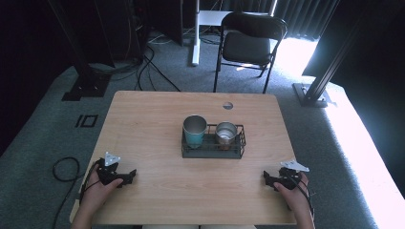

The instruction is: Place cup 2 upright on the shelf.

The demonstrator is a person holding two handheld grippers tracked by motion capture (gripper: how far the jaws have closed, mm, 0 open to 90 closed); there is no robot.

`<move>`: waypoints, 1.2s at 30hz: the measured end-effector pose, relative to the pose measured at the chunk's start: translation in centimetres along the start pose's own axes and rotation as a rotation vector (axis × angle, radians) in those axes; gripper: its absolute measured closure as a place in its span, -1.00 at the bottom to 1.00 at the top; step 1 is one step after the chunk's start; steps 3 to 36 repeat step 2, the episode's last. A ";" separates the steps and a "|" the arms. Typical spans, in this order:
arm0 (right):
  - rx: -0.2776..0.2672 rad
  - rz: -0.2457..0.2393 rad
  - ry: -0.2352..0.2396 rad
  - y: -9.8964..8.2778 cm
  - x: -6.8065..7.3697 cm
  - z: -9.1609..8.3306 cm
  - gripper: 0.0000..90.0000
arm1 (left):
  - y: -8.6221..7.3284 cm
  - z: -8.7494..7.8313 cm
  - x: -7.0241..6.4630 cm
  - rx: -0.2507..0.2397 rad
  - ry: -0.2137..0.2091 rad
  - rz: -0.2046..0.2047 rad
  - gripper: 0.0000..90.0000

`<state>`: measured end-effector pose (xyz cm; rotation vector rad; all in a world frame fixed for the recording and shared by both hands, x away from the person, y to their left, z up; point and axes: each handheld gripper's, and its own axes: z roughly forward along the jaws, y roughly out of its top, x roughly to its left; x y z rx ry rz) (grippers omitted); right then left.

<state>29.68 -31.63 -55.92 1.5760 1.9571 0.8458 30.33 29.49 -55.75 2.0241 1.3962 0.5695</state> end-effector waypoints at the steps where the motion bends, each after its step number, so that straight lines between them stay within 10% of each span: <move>1: 0.000 0.000 0.000 0.0 0.0 0.0 -0.76 | 0.0 0.0 0.0 0.000 0.000 0.000 -0.95; 36: 0.000 0.000 0.000 0.0 0.0 0.0 -0.76 | 0.0 0.0 0.0 0.000 0.000 0.000 -0.95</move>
